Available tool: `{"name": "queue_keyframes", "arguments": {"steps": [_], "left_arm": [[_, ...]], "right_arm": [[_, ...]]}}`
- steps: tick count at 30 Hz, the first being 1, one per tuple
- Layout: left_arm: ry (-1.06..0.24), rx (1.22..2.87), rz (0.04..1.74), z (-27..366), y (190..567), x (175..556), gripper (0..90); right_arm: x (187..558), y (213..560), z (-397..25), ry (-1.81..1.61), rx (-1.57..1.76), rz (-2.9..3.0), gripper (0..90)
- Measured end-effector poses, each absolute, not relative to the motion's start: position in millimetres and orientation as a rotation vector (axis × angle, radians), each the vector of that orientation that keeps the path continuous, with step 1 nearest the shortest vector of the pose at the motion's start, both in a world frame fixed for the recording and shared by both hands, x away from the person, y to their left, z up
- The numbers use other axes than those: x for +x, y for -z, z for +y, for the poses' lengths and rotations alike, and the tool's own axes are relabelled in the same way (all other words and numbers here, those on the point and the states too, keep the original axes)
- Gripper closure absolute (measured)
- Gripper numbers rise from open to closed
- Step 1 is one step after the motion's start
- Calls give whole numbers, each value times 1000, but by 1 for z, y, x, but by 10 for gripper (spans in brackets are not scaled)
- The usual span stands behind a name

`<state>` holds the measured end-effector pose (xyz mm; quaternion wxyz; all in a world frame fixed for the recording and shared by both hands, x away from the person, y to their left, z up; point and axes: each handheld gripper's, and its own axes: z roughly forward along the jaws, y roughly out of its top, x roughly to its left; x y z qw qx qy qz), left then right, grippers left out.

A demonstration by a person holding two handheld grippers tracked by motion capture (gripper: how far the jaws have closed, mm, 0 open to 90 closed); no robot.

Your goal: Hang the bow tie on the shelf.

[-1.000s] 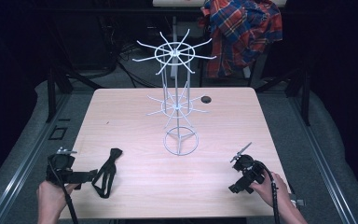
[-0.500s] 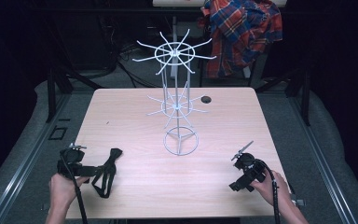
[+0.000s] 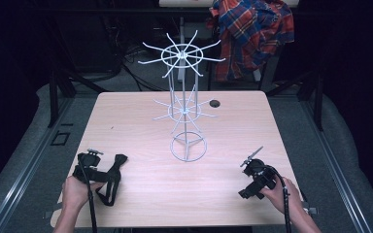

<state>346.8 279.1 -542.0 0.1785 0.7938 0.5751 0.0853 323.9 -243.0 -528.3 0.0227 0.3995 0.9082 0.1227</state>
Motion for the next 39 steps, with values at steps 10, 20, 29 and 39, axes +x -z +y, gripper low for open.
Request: {"name": "queue_keyframes", "arguments": {"steps": [10,20,29,39], "left_arm": [[-159,2251,1602,275,552,349,586],[-202,2300,1564,271,552,347,713],[-282,2320,1553,268,550,343,894],[-392,2291,1561,269,535,339,894]], "right_arm": [[323,530,-244,-356,1241,2829,112],[321,531,-240,-339,1223,2837,113],[322,533,-231,-312,1188,2863,115],[321,532,-232,-338,1199,2851,113]]}}
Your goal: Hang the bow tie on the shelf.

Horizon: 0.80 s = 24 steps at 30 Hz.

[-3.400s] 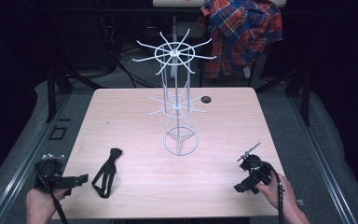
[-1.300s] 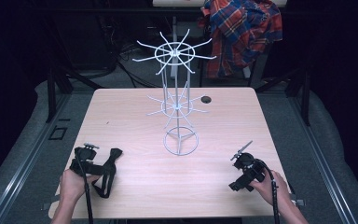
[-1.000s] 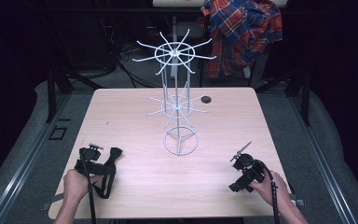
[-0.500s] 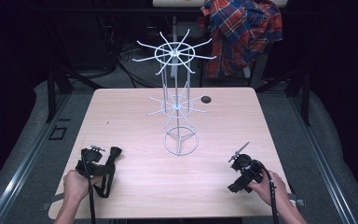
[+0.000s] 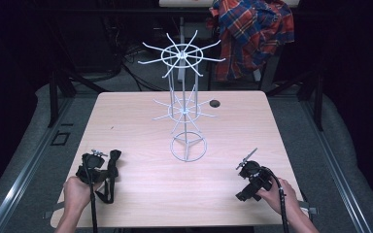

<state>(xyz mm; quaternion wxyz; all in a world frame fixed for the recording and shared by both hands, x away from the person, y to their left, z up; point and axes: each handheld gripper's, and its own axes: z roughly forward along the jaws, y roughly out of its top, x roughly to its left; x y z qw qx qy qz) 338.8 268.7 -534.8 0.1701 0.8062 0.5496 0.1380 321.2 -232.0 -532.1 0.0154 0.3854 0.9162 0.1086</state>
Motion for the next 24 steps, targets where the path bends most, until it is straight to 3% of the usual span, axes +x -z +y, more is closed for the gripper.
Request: {"name": "queue_keyframes", "arguments": {"steps": [24], "left_arm": [[-546,2123,1413,237,487,339,893]], "right_arm": [[321,535,-235,-312,1212,2855,112]]}}
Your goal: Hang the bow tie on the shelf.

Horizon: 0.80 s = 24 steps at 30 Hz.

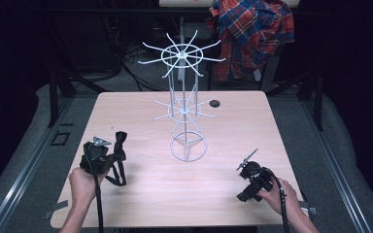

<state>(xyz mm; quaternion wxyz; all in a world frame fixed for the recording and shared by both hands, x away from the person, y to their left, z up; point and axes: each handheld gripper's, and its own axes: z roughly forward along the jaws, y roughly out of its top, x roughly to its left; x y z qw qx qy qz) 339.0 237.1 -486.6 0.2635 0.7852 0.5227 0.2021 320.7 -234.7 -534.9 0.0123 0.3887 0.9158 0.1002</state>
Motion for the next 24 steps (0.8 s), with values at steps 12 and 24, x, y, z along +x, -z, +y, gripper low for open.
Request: {"name": "queue_keyframes", "arguments": {"steps": [12,24], "left_arm": [[-589,2063,1370,229,466,350,891],[-585,2070,1311,207,461,370,891]], "right_arm": [[319,533,-238,-296,1207,2850,113],[318,535,-240,-313,1231,2845,113]]}}
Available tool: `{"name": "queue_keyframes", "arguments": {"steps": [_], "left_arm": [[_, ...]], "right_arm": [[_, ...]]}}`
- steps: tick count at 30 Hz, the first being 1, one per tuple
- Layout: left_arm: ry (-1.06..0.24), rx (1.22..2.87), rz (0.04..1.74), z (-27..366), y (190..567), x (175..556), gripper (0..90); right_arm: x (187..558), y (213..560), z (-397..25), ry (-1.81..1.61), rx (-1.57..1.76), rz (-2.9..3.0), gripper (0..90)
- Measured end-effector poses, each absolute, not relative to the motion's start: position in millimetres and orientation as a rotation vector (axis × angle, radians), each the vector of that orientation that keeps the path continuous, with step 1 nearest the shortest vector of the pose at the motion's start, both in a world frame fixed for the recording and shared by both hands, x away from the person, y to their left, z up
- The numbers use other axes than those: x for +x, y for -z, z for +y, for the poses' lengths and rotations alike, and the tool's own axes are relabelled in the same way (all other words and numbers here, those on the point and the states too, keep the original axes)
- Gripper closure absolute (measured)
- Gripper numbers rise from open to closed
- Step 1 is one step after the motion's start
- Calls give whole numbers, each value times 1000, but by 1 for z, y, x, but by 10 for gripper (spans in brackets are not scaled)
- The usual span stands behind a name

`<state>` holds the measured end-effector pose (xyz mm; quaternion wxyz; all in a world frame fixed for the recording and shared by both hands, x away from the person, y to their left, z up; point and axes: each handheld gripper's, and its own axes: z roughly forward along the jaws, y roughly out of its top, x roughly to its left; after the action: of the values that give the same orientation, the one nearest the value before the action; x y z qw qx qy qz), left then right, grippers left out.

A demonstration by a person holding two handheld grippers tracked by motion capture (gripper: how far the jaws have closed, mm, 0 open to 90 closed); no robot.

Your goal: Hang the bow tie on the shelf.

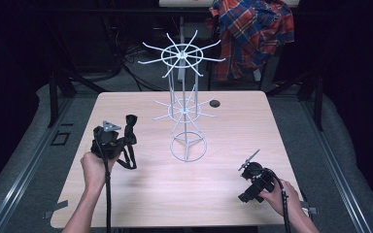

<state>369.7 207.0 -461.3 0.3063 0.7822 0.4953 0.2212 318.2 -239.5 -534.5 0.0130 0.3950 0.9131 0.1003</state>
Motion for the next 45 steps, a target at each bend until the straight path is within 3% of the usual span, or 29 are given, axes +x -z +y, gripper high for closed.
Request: {"name": "queue_keyframes", "arguments": {"steps": [45], "left_arm": [[-635,1976,1216,172,401,407,891]], "right_arm": [[317,533,-241,-314,1221,2850,115]]}}
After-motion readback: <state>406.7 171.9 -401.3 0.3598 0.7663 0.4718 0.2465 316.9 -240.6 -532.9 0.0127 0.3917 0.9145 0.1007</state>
